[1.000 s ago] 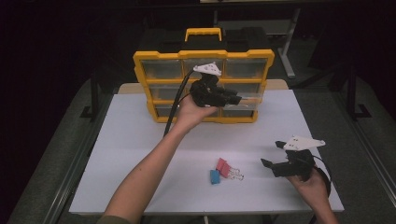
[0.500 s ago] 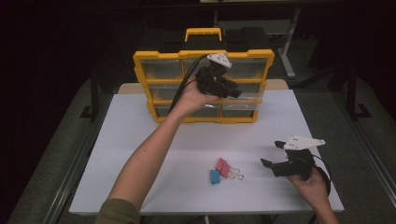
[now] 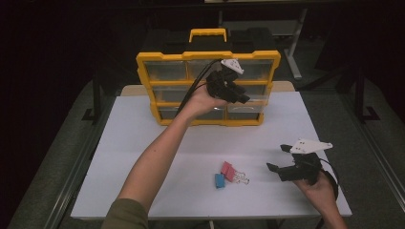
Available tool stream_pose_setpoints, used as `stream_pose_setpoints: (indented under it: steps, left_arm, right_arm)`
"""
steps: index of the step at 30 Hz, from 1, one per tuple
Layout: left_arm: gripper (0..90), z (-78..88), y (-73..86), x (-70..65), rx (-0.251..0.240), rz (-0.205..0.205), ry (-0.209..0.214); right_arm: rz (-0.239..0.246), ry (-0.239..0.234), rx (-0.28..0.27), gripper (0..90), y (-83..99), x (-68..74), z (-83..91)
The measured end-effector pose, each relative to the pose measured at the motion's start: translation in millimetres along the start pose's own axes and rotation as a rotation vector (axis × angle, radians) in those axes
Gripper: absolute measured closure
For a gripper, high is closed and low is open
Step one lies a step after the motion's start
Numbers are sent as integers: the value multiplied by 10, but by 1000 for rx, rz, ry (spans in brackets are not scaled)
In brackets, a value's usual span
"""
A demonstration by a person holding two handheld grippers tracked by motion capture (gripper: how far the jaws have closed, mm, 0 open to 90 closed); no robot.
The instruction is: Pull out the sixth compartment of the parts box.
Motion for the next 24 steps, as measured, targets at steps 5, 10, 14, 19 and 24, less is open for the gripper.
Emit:
stream_pose_setpoints:
  steps: [5, 10, 14, 19, 24]
  left_arm:
    - [622, -61, 19, 5, 16, -11, 3]
    - [629, -103, 60, 28, 28, -14, 6]
    - [640, -129, 103, 22, 51, -12, 3]
    - [656, -134, 125, 28, 46, -18, -13]
    - [688, -145, 127, 6, 49, -31, -15]
  right_arm:
    - [0, -2, -1, 142, 1, 7, 2]
    - [6, -4, -1, 142, 8, -1, 3]
    - [8, -6, -1, 142, 11, 1, 3]
    - [9, -7, 3, 142, 18, 9, 5]
    - [15, -9, 5, 142, 21, 14, 1]
Point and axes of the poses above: each handheld gripper's, and its own axes: z roughly backward along the jaws, y roughly out of its underside, x roughly to its left, the point moved 10 cm from there along -z, roughly forward along the jaws, and after that the axes turned 2 degrees about y, right-handed, at the moved point
